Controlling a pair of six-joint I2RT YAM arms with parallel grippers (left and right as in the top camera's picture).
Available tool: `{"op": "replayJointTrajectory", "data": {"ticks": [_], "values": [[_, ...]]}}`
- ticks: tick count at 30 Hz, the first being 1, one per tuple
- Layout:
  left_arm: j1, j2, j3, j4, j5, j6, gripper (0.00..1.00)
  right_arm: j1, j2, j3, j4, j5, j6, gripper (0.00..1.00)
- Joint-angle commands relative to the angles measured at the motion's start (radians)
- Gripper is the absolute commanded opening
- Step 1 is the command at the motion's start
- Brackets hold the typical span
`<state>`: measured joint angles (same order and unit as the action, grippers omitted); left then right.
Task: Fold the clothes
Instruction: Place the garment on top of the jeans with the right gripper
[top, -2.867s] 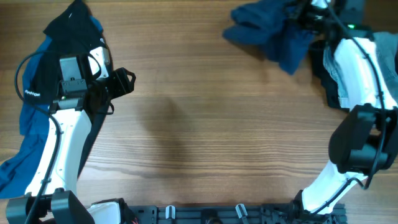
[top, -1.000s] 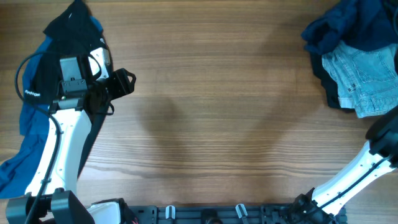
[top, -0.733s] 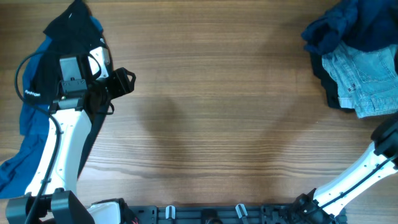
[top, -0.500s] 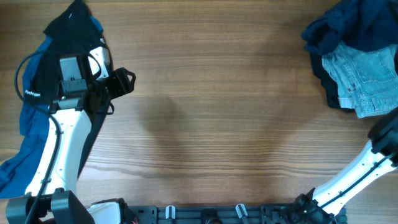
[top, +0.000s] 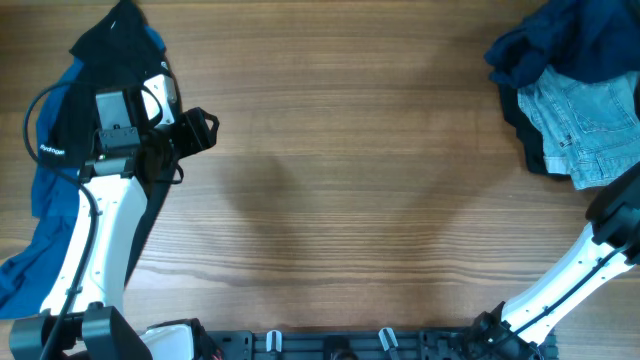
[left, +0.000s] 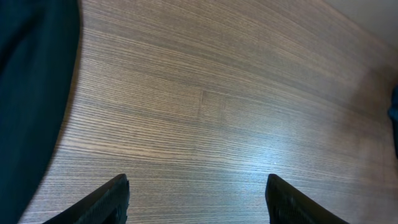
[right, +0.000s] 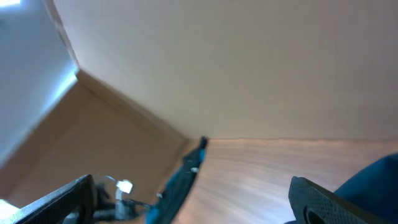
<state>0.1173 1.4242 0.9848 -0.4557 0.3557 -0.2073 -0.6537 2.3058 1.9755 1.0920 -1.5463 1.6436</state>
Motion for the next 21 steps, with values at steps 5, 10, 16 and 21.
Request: {"op": "replayJointTrajectory", "data": {"ticks": [5, 10, 16, 21], "values": [[-0.004, 0.005, 0.001, 0.003, -0.005, -0.01, 0.71, -0.053, 0.005, 0.015, -0.512, 0.215, -0.112, 0.99], [-0.004, 0.005, 0.001, 0.003, -0.005, -0.01, 0.71, -0.084, 0.002, 0.015, -0.97, 0.314, -0.457, 0.99], [-0.004, 0.005, 0.001, 0.003, -0.005, -0.01, 0.71, -0.103, -0.086, 0.016, -1.507, 0.673, -0.957, 1.0], [-0.004, 0.005, 0.001, 0.003, -0.005, -0.01, 0.71, -0.087, -0.264, 0.016, -1.739, 1.102, -1.317, 1.0]]}}
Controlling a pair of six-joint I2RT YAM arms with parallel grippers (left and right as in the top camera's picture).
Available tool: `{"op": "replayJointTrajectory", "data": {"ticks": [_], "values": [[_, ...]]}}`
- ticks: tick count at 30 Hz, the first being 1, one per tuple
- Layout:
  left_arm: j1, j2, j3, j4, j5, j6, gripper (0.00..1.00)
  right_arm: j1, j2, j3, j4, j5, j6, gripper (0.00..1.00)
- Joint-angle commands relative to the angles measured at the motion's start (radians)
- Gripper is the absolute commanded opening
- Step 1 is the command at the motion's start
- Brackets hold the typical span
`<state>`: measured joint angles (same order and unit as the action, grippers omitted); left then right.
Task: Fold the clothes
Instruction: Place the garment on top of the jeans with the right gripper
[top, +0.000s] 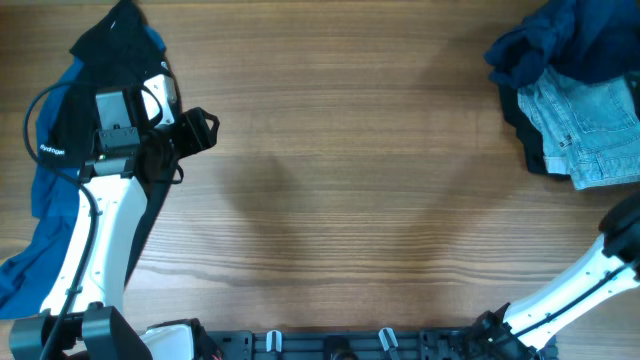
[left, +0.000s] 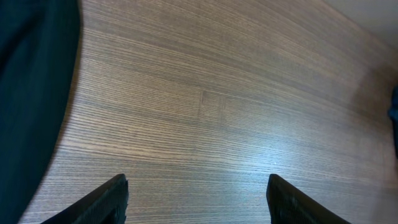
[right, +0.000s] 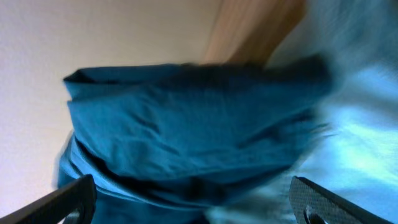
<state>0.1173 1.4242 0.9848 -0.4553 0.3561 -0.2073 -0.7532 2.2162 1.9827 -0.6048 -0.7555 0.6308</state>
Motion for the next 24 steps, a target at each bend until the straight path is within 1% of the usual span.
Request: {"op": "replayJointTrajectory", "data": {"ticks": [1, 3, 5, 7, 8, 9, 10, 11, 12, 14, 16, 18, 20, 22, 24], "values": [[-0.004, 0.005, 0.001, 0.002, -0.005, -0.01, 0.71, 0.025, -0.219, 0.009, -0.073, 0.388, -0.365, 1.0], [-0.004, 0.005, 0.001, 0.002, -0.005, -0.01, 0.71, 0.046, -0.285, 0.009, -0.109, 0.433, -0.401, 1.0], [-0.004, 0.005, 0.001, 0.002, 0.002, -0.01, 0.71, 0.056, -0.327, 0.009, -0.115, 0.377, -0.345, 1.0], [-0.004, 0.005, 0.001, 0.002, 0.006, -0.01, 0.71, 0.056, -0.343, 0.009, -0.108, 0.312, -0.133, 1.0], [-0.004, 0.005, 0.001, 0.002, 0.006, -0.01, 0.71, 0.057, -0.342, 0.008, -0.112, 0.255, -0.063, 0.85], [-0.004, 0.005, 0.001, 0.002, 0.006, -0.01, 0.71, 0.063, -0.339, 0.005, -0.09, 0.222, -0.079, 0.78], [-0.004, 0.005, 0.001, 0.002, 0.006, -0.01, 0.71, 0.079, -0.331, 0.005, -0.045, 0.182, -0.159, 0.76], [-0.004, 0.005, 0.001, 0.002, 0.006, -0.01, 0.71, 0.111, -0.324, 0.005, -0.008, 0.182, -0.247, 0.81], [-0.004, 0.005, 0.001, 0.003, 0.006, -0.01, 0.71, 0.152, -0.318, 0.005, -0.005, 0.266, -0.246, 0.88], [-0.004, 0.005, 0.001, 0.003, 0.006, -0.009, 0.71, 0.234, -0.299, 0.005, 0.002, 0.463, -0.244, 0.9], [-0.004, 0.006, 0.001, 0.003, 0.006, -0.009, 0.72, 0.309, -0.269, 0.005, 0.021, 0.613, -0.212, 0.89], [-0.004, 0.008, 0.001, 0.002, 0.006, -0.009, 0.72, 0.385, -0.227, 0.005, 0.04, 0.759, -0.114, 0.89], [-0.004, 0.011, 0.001, 0.002, 0.006, -0.009, 0.71, 0.441, -0.187, 0.005, 0.043, 0.893, 0.023, 0.89], [-0.004, 0.012, 0.001, -0.006, 0.006, -0.009, 0.71, 0.471, -0.151, 0.005, 0.057, 0.94, 0.131, 0.9], [-0.004, 0.012, 0.001, -0.018, 0.006, -0.009, 0.71, 0.473, -0.132, 0.005, 0.061, 0.941, 0.195, 0.9]]}}
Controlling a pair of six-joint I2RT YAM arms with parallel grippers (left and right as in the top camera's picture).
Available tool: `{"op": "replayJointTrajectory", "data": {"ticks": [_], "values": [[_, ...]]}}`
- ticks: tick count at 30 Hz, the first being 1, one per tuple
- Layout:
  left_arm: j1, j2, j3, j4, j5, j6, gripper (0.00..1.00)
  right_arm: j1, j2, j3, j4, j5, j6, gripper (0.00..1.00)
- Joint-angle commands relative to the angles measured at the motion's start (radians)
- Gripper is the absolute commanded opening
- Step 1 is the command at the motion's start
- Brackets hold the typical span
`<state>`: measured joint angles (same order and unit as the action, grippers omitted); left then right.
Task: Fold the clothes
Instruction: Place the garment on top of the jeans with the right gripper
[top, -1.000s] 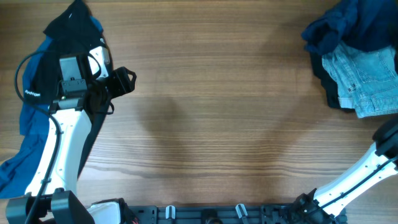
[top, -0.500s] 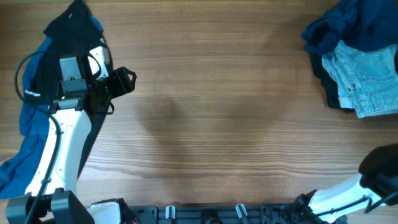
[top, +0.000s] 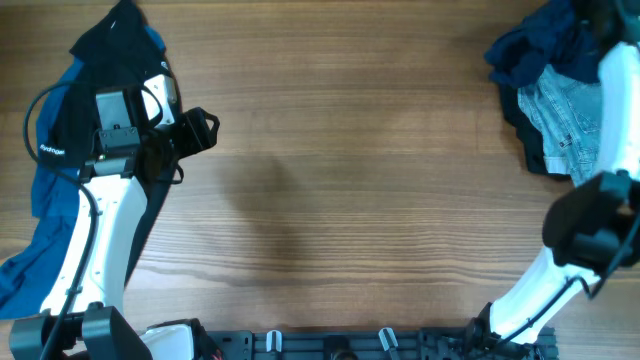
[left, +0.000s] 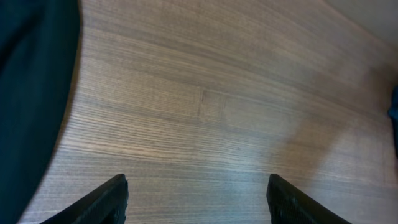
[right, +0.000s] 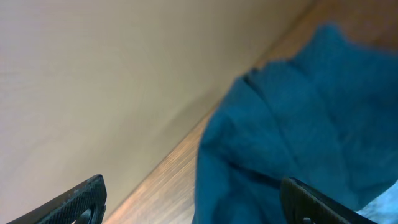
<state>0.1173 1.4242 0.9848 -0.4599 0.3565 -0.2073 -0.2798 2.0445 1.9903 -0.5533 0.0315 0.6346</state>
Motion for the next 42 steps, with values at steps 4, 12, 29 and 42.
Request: {"op": "replayJointTrajectory", "data": {"ticks": [4, 12, 29, 42], "values": [[-0.004, 0.012, 0.001, -0.041, 0.005, -0.009, 0.71, -0.015, 0.047, -0.003, 0.011, 0.175, 0.259, 0.92], [-0.004, 0.012, 0.001, -0.042, 0.005, -0.01, 0.71, -0.016, 0.132, -0.003, 0.053, 0.098, 0.267, 0.76], [-0.004, 0.012, 0.001, -0.042, 0.005, -0.01, 0.7, -0.06, 0.146, -0.002, 0.037, -0.031, 0.15, 0.04], [-0.004, 0.012, 0.001, -0.042, 0.005, -0.01, 0.71, -0.382, 0.044, -0.002, -0.327, -0.433, -0.154, 0.04]]}}
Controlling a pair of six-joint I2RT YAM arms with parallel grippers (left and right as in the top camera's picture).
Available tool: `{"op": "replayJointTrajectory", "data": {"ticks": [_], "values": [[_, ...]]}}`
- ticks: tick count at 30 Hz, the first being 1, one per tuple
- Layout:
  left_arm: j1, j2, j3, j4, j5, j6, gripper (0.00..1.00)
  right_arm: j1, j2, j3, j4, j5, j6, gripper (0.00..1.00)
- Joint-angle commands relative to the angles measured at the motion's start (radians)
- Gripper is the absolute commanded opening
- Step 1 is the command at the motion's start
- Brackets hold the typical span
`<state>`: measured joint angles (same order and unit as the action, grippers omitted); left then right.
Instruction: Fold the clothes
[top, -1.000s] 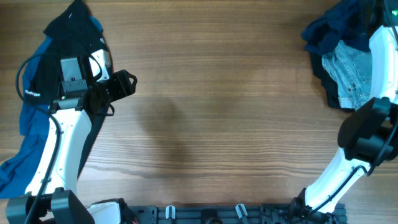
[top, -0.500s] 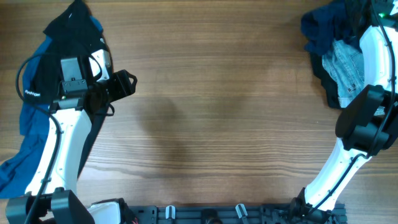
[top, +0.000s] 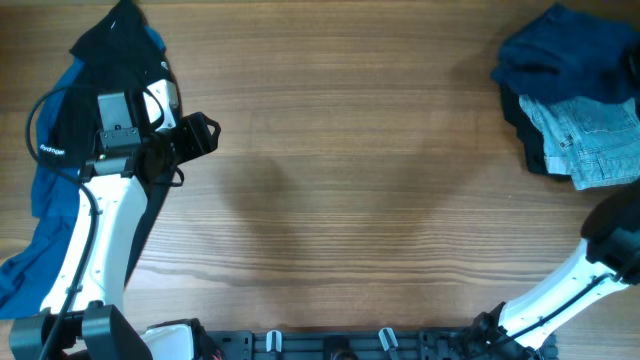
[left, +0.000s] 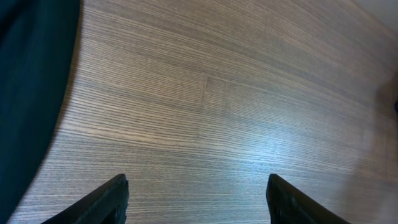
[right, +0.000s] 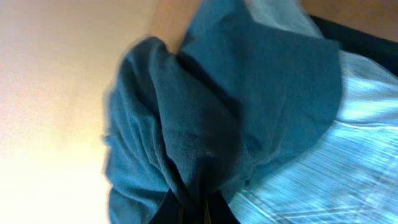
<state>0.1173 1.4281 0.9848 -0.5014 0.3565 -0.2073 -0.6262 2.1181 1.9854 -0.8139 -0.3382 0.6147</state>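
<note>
A dark blue garment (top: 565, 50) tops the pile at the table's far right, over light denim (top: 590, 140) and a black piece (top: 527, 145). In the right wrist view my right gripper (right: 202, 206) is shut on a bunched fold of the dark blue garment (right: 217, 118), with the denim (right: 329, 168) beside it. The overhead view does not clearly show this gripper. My left gripper (left: 196, 202) stands open over bare wood, its fingers (left: 106, 202) wide apart. It sits at the left (top: 200, 135), beside a black garment (left: 28, 87).
A second heap of black and blue clothes (top: 55, 170) lies along the left edge under the left arm (top: 105, 230). The wooden table (top: 350, 200) spans the middle. The right arm's lower link (top: 590, 275) rises from the front right corner.
My right gripper was open near the top of the right pile; now it is shut on the dark blue garment, whose shape has shifted a little. The right arm no longer crosses the pile overhead.
At first my right gripper was open and faced the wall, away from the pile. Then it was open facing the dark blue garment, then open at the pile's far edge. Now it grips that garment. The left arm stayed open by the left heap throughout.
</note>
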Motion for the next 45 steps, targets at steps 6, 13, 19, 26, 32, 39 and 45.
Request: {"op": "replayJointTrajectory", "data": {"ticks": [6, 13, 19, 26, 32, 39, 45], "values": [[-0.004, 0.008, 0.001, 0.0, 0.032, -0.01, 0.71, -0.093, -0.029, 0.002, -0.242, 0.069, -0.221, 0.04], [-0.004, 0.008, 0.001, 0.008, 0.035, -0.01, 0.71, -0.232, -0.027, 0.0, -0.287, 0.024, -0.215, 0.04], [-0.004, 0.008, 0.001, 0.011, 0.036, -0.01, 0.71, -0.237, -0.027, -0.097, -0.291, 0.08, -0.17, 0.2], [-0.004, 0.008, 0.001, 0.01, 0.036, -0.01, 0.71, -0.237, -0.035, -0.134, -0.291, 0.061, -0.154, 0.89], [-0.004, 0.008, 0.001, 0.002, 0.035, -0.009, 0.72, -0.238, -0.082, -0.025, -0.271, -0.021, -0.148, 0.88], [-0.004, 0.008, 0.001, -0.004, 0.035, -0.009, 0.72, -0.218, -0.232, -0.014, -0.103, -0.218, -0.412, 0.89], [-0.004, 0.008, 0.001, -0.003, 0.035, -0.01, 0.72, -0.024, -0.224, -0.025, 0.055, -0.1, -0.916, 0.93]]}}
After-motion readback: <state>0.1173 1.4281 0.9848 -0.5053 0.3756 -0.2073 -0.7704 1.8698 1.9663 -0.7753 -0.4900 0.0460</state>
